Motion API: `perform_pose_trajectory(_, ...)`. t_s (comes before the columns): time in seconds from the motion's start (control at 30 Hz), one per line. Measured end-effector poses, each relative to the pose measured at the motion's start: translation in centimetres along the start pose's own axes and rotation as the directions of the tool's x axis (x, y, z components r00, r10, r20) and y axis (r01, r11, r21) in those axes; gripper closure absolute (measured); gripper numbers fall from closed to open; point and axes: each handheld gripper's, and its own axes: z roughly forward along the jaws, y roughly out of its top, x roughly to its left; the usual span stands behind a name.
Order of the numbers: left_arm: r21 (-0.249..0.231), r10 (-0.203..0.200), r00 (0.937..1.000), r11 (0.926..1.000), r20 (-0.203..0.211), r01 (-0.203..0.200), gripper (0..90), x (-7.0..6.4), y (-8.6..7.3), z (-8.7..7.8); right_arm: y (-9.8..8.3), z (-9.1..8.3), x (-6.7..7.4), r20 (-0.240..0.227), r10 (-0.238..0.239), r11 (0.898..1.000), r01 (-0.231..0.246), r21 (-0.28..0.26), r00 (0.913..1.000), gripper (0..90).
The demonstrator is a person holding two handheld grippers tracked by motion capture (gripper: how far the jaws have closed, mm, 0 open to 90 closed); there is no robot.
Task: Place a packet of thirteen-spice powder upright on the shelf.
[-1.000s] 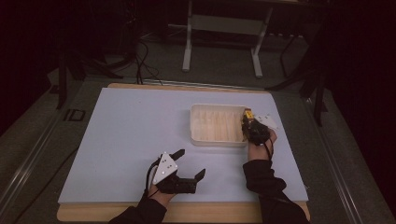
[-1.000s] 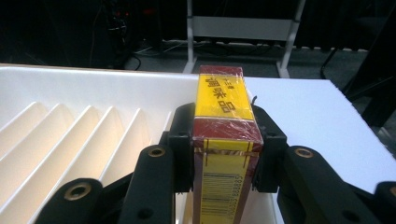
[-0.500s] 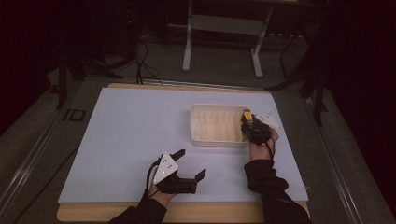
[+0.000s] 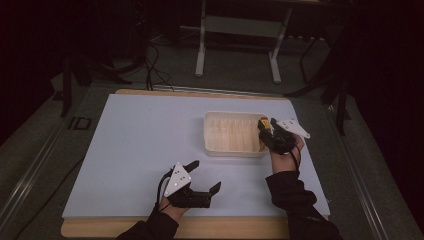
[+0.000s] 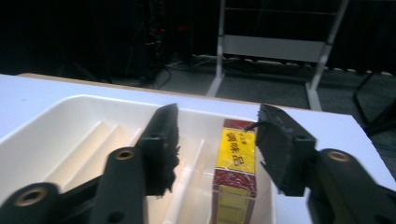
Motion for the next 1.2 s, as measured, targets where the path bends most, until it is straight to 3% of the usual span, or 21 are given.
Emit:
perform_pose_trajectory(0.17,0.007,0.004,1.0000,1.0000,-0.002,-0.004,4.8,0.0,0.0,-0.1,0.6,-1.2,0.1,-0.058,0.005,1.000,-0.005,0.000,0.9983,34.1)
perform_pose_trajectory(0.23,0.009,0.005,1.0000,0.9999,-0.004,-0.005,4.8,0.1,0.0,-0.1,0.8,-1.6,0.1,-0.112,0.007,1.000,-0.005,0.015,0.9936,24.5)
perform_pose_trajectory(0.3,0.011,0.006,1.0000,0.9999,-0.003,-0.006,4.8,0.0,0.0,-0.1,0.8,-2.0,0.4,-0.166,-0.029,0.999,0.032,0.012,0.9857,14.1)
perform_pose_trajectory(0.37,0.011,0.008,1.0000,0.9999,-0.003,-0.008,4.8,0.0,0.0,-0.1,0.8,-2.6,0.7,-0.217,-0.034,0.999,0.041,0.024,0.9756,13.6)
perform_pose_trajectory(0.53,0.013,0.010,0.9999,0.9999,-0.004,-0.010,4.8,0.0,0.0,-0.2,0.4,-4.4,1.4,-0.260,-0.076,0.997,0.074,-0.018,0.9627,13.4)
perform_pose_trajectory(0.83,0.012,0.011,0.9999,0.9999,-0.002,-0.011,4.8,0.0,0.1,-0.2,-0.7,-6.6,1.9,-0.333,-0.083,0.997,0.079,-0.024,0.9393,13.3)
perform_pose_trajectory(0.9,0.012,0.012,0.9999,0.9999,-0.003,-0.012,4.8,0.0,0.1,-0.2,-1.0,-6.9,1.9,-0.359,-0.076,0.997,0.076,-0.014,0.9302,13.3)
perform_pose_trajectory(1.2,0.013,0.013,0.9999,0.9998,-0.001,-0.013,4.8,-0.1,0.1,-0.3,-2.4,-7.8,1.8,-0.376,-0.089,0.995,0.095,-0.004,0.9224,13.5)
